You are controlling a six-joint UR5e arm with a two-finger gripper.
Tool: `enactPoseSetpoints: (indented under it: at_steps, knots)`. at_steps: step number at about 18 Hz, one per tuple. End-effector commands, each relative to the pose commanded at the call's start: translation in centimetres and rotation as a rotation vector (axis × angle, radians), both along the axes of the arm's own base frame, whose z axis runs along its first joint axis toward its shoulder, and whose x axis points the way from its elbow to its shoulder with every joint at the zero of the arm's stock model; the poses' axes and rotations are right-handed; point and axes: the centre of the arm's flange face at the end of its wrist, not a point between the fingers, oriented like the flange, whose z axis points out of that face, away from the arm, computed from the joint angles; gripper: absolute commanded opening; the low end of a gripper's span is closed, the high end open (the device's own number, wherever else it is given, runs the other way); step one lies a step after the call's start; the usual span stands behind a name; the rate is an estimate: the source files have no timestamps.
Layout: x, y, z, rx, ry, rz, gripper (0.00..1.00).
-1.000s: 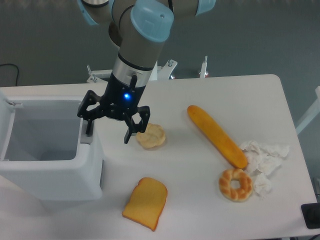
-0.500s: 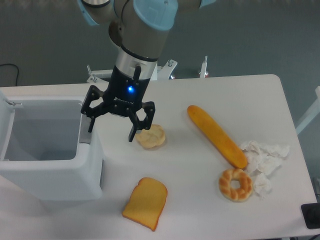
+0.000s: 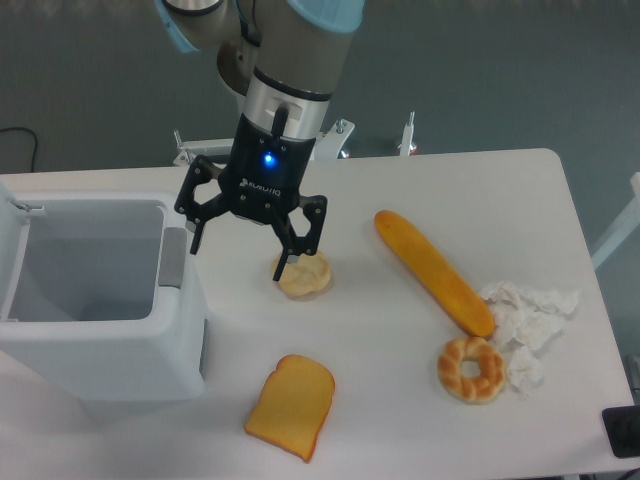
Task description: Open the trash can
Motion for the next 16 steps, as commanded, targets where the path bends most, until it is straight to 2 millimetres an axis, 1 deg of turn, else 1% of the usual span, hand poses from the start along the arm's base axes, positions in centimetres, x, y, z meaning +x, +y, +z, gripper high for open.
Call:
enactPoseSetpoints:
  at_steps: [6,9,12,16]
  knots:
    - [-0.7,-1.1,0.1,-0.107,0.24,-0.146,1.0]
    - [-1.0,-1.4,-0.1,-0.145,0.281,-0.153,1.0]
    - [-1.7,-2.0,-0.3,-0.233,0.348,-0.131,1.0]
    - [-2.1,-2.6,-1.0,-0.32,0.467,-0.278,1.0]
